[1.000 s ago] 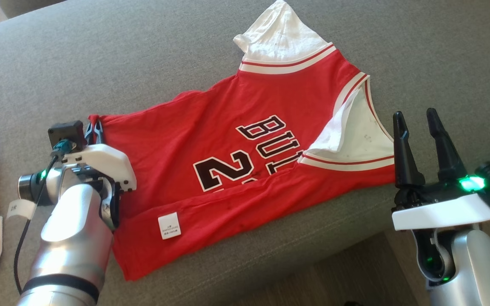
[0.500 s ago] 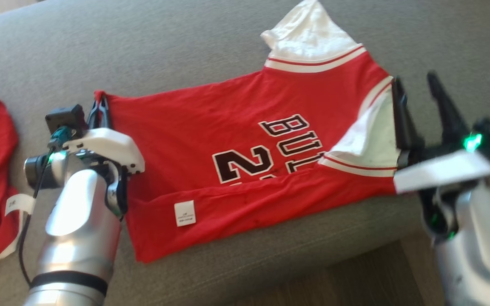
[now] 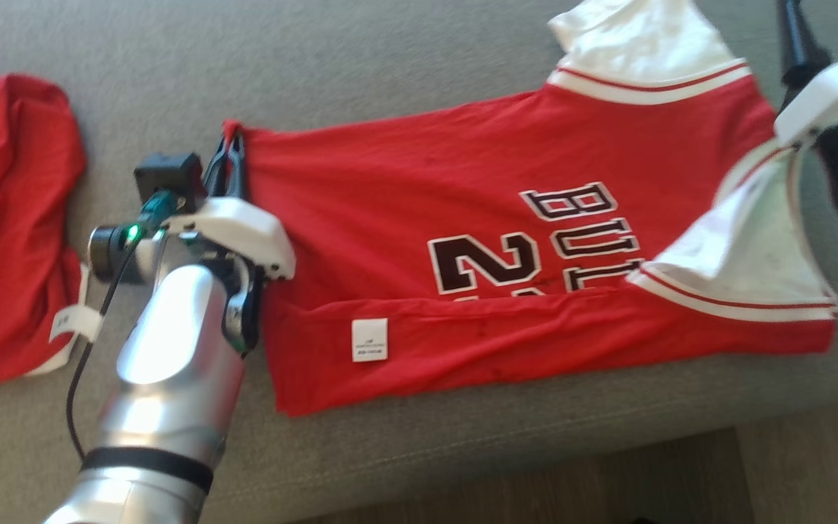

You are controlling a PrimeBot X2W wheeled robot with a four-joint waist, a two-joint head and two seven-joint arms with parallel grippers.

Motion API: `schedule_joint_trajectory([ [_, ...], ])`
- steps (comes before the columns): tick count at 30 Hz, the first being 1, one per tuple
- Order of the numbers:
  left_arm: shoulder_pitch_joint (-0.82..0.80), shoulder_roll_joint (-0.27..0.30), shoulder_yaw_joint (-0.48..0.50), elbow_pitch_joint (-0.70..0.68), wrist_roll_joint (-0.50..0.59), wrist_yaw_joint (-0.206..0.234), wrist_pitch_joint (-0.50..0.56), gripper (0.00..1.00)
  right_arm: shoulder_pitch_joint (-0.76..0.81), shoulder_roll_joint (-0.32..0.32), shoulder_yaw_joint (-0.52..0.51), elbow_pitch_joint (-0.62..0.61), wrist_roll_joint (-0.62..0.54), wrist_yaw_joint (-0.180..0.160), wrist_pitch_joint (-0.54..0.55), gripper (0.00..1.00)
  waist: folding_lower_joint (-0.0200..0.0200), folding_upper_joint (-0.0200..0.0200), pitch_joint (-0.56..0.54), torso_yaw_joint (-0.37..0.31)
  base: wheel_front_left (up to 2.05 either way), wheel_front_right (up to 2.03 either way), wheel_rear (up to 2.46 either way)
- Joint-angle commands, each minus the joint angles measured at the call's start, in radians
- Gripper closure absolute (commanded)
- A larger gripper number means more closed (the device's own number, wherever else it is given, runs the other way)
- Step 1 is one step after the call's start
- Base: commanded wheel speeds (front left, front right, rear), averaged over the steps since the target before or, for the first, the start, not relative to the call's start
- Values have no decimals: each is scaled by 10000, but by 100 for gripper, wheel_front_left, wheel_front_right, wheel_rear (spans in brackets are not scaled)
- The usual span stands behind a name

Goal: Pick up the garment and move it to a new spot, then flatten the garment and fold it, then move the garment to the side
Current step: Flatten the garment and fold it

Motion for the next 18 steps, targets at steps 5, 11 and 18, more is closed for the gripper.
schedule_joint_trajectory([
  [5, -627, 233, -456, -656, -674, 136, -61, 100, -1402, -342, 448, 1111, 49, -2, 224, 0, 0, 0, 741, 669, 0, 0, 0],
  [11, -907, 231, -1597, -1386, -1442, 426, -61, 100, -2450, -787, 1256, 2374, 497, -2, 539, 0, 0, 0, 1247, 1102, 0, 0, 0],
  [18, -1278, 230, -2387, -1742, -2081, 835, -61, 100, -3247, -1293, 2053, 3356, 997, -2, 684, 0, 0, 0, 1702, 1541, 0, 0, 0],
])
